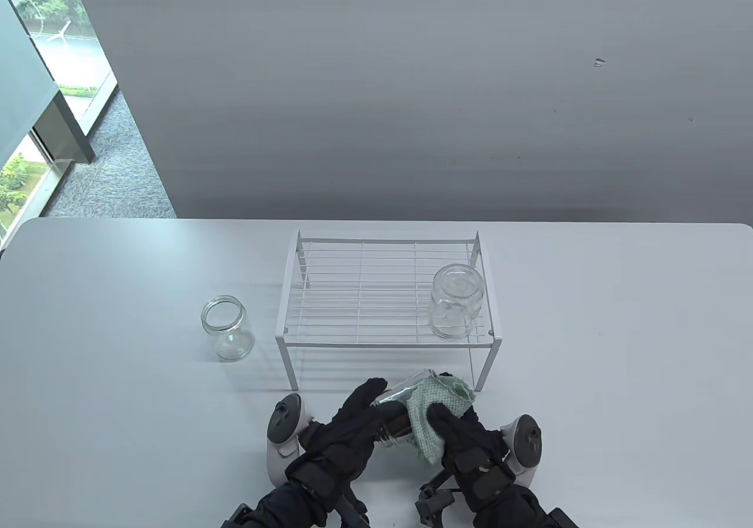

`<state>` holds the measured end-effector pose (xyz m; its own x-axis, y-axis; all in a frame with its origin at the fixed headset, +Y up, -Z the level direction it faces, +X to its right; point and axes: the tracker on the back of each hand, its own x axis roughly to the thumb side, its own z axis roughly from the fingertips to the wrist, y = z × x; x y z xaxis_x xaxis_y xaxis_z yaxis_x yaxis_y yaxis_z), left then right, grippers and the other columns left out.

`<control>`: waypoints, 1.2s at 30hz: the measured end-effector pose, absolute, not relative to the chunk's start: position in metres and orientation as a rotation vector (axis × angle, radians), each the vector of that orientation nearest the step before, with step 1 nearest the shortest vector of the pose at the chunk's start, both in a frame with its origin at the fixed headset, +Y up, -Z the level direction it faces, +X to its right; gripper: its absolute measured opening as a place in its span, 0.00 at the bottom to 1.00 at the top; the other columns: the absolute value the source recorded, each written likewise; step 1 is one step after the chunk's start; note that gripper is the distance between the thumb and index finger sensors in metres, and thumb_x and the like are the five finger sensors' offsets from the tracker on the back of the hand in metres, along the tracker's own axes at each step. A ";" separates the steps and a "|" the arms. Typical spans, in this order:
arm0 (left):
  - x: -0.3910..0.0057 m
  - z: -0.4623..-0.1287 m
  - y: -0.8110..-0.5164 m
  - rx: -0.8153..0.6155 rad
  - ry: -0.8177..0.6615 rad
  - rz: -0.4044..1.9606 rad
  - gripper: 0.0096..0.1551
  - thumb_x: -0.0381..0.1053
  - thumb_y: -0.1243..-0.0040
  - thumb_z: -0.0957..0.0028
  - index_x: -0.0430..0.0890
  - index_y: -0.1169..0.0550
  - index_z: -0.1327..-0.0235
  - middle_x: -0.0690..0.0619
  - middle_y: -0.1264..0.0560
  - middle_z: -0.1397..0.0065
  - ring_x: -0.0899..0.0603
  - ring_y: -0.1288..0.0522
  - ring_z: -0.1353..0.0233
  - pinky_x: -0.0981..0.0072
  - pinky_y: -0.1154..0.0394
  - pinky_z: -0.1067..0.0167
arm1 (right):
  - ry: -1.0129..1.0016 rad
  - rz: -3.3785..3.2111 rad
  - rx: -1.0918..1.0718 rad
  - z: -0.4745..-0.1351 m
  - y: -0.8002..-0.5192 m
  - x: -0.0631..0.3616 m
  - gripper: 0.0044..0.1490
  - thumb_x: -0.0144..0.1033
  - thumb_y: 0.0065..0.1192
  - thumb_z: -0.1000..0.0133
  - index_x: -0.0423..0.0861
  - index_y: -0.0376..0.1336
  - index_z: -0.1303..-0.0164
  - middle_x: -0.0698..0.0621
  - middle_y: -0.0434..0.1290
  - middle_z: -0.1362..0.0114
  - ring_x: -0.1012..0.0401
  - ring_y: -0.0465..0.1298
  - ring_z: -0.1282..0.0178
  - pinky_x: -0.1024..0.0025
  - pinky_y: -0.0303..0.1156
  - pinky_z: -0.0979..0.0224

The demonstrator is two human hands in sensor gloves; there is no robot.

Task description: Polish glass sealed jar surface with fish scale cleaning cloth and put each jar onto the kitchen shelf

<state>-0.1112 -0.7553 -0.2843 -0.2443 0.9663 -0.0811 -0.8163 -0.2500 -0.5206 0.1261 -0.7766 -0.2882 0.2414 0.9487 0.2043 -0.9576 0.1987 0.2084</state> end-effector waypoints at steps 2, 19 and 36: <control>-0.112 -0.285 -0.754 -0.442 -0.438 1.778 0.36 0.47 0.54 0.40 0.41 0.49 0.23 0.48 0.29 0.31 0.48 0.19 0.33 0.43 0.60 0.29 | -0.043 1.435 0.373 -0.288 -0.772 0.128 0.57 0.53 0.60 0.40 0.27 0.38 0.24 0.20 0.47 0.28 0.28 0.63 0.32 0.33 0.58 0.36; -0.111 -0.281 -0.736 -0.193 -0.576 1.217 0.39 0.44 0.48 0.44 0.36 0.48 0.24 0.40 0.22 0.41 0.41 0.16 0.48 0.40 0.61 0.31 | -0.257 2.193 1.023 -0.275 -0.739 0.101 0.49 0.43 0.66 0.44 0.31 0.51 0.23 0.24 0.53 0.25 0.23 0.54 0.29 0.25 0.49 0.36; -0.115 -0.281 -0.744 -0.253 -0.554 1.396 0.38 0.48 0.55 0.39 0.39 0.53 0.22 0.45 0.22 0.40 0.47 0.15 0.47 0.44 0.60 0.28 | 0.004 1.555 0.349 -0.288 -0.772 0.126 0.36 0.43 0.57 0.40 0.31 0.64 0.31 0.28 0.68 0.32 0.31 0.70 0.38 0.31 0.60 0.40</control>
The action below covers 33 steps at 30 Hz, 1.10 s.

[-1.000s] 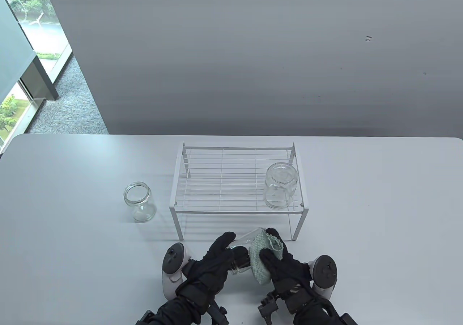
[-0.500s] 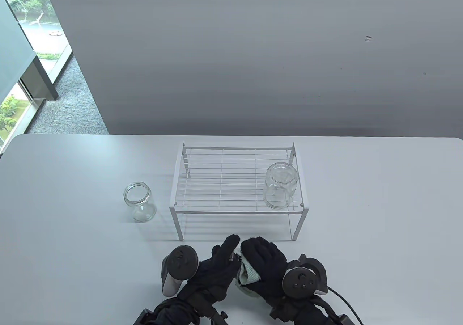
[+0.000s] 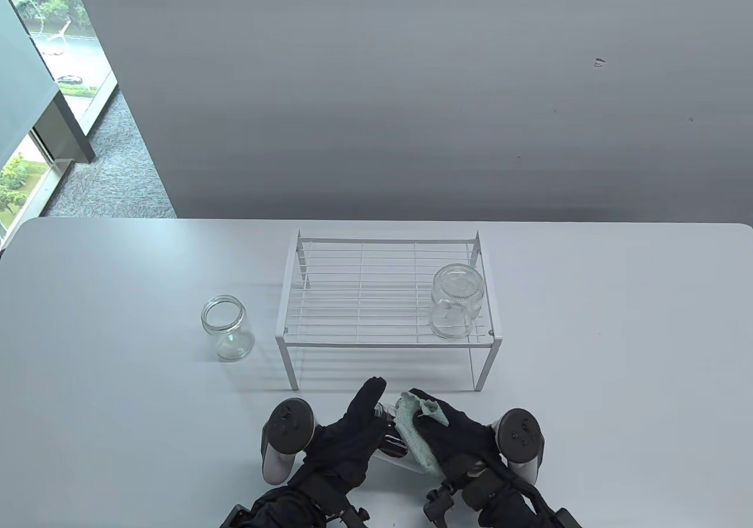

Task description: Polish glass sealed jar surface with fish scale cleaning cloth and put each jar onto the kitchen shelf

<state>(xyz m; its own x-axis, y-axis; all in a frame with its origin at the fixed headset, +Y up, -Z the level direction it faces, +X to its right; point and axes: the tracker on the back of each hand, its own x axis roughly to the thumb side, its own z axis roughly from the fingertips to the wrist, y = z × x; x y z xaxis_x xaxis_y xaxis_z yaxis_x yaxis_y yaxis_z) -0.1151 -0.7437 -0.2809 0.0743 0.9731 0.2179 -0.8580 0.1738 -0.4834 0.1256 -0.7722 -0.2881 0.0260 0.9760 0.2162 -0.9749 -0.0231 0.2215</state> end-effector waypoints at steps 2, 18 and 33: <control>-0.119 -0.283 -0.750 -0.288 -0.501 1.497 0.38 0.49 0.57 0.38 0.40 0.55 0.22 0.47 0.23 0.38 0.50 0.16 0.46 0.44 0.59 0.27 | 0.073 1.356 0.247 -0.287 -0.782 0.126 0.39 0.47 0.58 0.40 0.31 0.61 0.29 0.27 0.65 0.31 0.30 0.69 0.37 0.32 0.60 0.40; -0.111 -0.282 -0.772 -0.498 -0.356 2.051 0.32 0.50 0.64 0.37 0.44 0.52 0.22 0.53 0.31 0.30 0.56 0.20 0.33 0.44 0.59 0.28 | 0.197 1.357 0.415 -0.281 -0.789 0.099 0.66 0.58 0.65 0.43 0.26 0.34 0.26 0.27 0.55 0.26 0.33 0.66 0.29 0.34 0.60 0.36; -0.097 -0.283 -0.771 -0.642 -0.413 1.768 0.38 0.54 0.51 0.37 0.48 0.53 0.21 0.38 0.36 0.25 0.42 0.25 0.28 0.35 0.54 0.29 | -0.131 1.404 0.303 -0.284 -0.778 0.119 0.69 0.61 0.71 0.49 0.26 0.38 0.27 0.29 0.57 0.29 0.33 0.68 0.33 0.34 0.60 0.36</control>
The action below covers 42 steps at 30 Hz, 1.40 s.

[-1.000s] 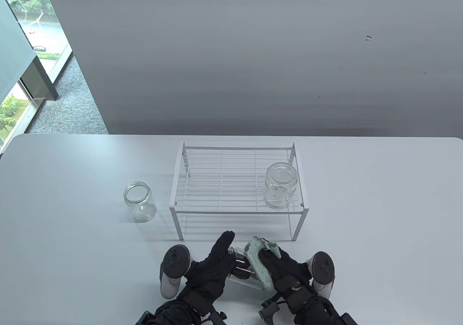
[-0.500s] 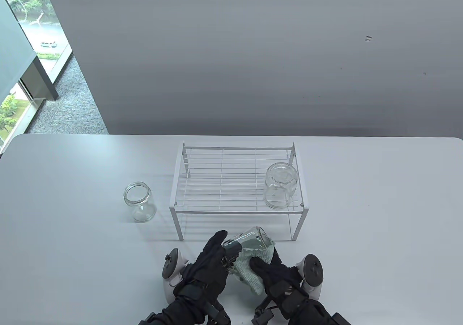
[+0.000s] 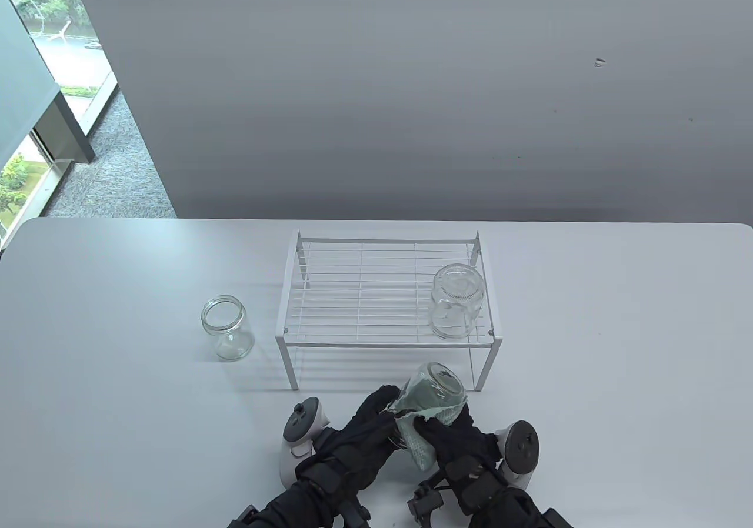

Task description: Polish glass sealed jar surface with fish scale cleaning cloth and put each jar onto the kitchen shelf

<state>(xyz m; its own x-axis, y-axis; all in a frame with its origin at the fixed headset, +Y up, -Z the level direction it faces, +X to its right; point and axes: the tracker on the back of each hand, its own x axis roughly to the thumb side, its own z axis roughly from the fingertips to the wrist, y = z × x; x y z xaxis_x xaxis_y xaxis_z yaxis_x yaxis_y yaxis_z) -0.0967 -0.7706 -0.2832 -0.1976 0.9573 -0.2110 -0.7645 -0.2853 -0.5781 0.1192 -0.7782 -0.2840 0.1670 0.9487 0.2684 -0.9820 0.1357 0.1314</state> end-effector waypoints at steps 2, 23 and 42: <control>-0.100 -0.284 -0.767 -0.598 -0.405 1.647 0.40 0.55 0.48 0.39 0.48 0.51 0.21 0.32 0.35 0.28 0.34 0.25 0.33 0.31 0.51 0.32 | -0.141 1.420 0.307 -0.284 -0.775 0.121 0.68 0.61 0.72 0.48 0.26 0.40 0.27 0.28 0.58 0.30 0.32 0.68 0.34 0.33 0.60 0.36; -0.119 -0.290 -0.773 -0.602 -0.388 1.490 0.70 0.74 0.35 0.52 0.29 0.54 0.26 0.29 0.40 0.25 0.28 0.30 0.28 0.31 0.44 0.31 | 0.006 1.622 0.498 -0.282 -0.763 0.113 0.45 0.44 0.59 0.41 0.24 0.54 0.28 0.21 0.64 0.36 0.29 0.72 0.44 0.32 0.62 0.42; -0.146 -0.309 -0.695 -0.047 -0.525 1.276 0.68 0.74 0.33 0.52 0.33 0.52 0.23 0.34 0.39 0.22 0.31 0.31 0.24 0.37 0.43 0.26 | -0.011 1.980 0.651 -0.292 -0.751 0.140 0.31 0.31 0.60 0.43 0.26 0.66 0.36 0.27 0.75 0.44 0.36 0.80 0.52 0.37 0.68 0.46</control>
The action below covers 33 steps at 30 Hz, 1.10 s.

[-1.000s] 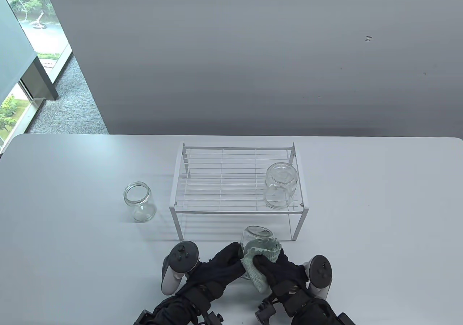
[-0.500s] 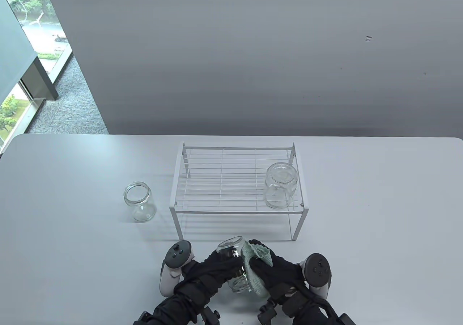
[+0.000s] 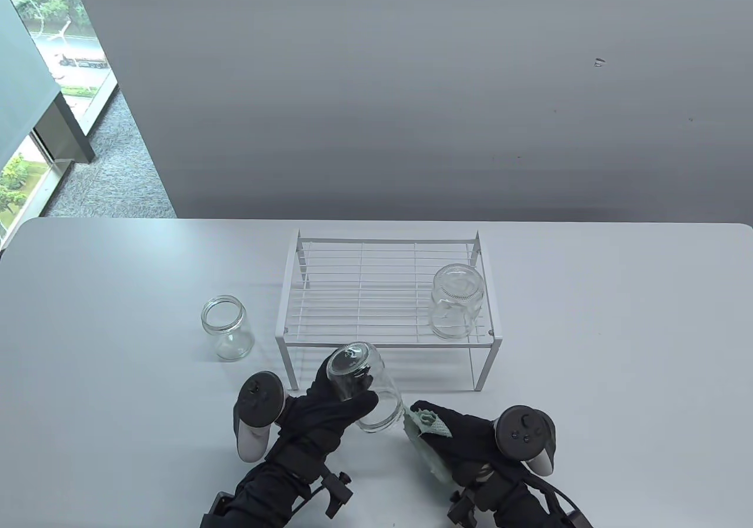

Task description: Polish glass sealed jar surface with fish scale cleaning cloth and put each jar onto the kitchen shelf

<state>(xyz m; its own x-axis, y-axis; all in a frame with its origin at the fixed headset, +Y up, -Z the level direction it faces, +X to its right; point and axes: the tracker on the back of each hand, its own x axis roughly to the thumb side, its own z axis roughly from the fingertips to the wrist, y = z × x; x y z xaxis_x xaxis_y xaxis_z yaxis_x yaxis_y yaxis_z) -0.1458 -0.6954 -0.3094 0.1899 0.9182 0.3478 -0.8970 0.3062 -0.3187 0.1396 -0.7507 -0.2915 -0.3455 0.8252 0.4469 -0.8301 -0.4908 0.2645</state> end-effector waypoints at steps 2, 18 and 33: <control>-0.142 -0.313 -0.677 0.095 -0.556 1.155 0.68 0.75 0.32 0.54 0.35 0.51 0.22 0.35 0.38 0.22 0.30 0.29 0.26 0.38 0.42 0.26 | -0.009 2.028 0.645 -0.293 -0.751 0.143 0.31 0.30 0.60 0.43 0.25 0.66 0.36 0.27 0.75 0.44 0.37 0.80 0.53 0.37 0.68 0.46; -0.110 -0.386 -0.648 0.244 -0.402 0.953 0.67 0.71 0.30 0.55 0.34 0.50 0.23 0.34 0.38 0.22 0.26 0.29 0.27 0.32 0.40 0.31 | 0.014 2.090 0.649 -0.296 -0.748 0.148 0.31 0.31 0.60 0.43 0.25 0.66 0.36 0.27 0.75 0.44 0.37 0.81 0.53 0.38 0.68 0.47; -0.100 -0.398 -0.660 0.196 -0.356 0.919 0.67 0.72 0.30 0.55 0.33 0.49 0.24 0.32 0.37 0.24 0.24 0.28 0.30 0.30 0.39 0.34 | 0.030 2.075 0.654 -0.297 -0.748 0.147 0.32 0.31 0.60 0.43 0.25 0.66 0.36 0.26 0.75 0.44 0.37 0.81 0.53 0.38 0.68 0.47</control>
<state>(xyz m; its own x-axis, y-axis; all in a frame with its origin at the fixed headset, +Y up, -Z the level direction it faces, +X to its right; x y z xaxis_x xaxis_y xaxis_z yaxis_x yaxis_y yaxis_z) -0.0998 -0.6598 -0.3985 0.5543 0.7397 0.3816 -0.8038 0.5947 0.0148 0.1467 -0.7483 -0.2965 -0.4270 0.7911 0.4381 -0.7780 -0.5683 0.2679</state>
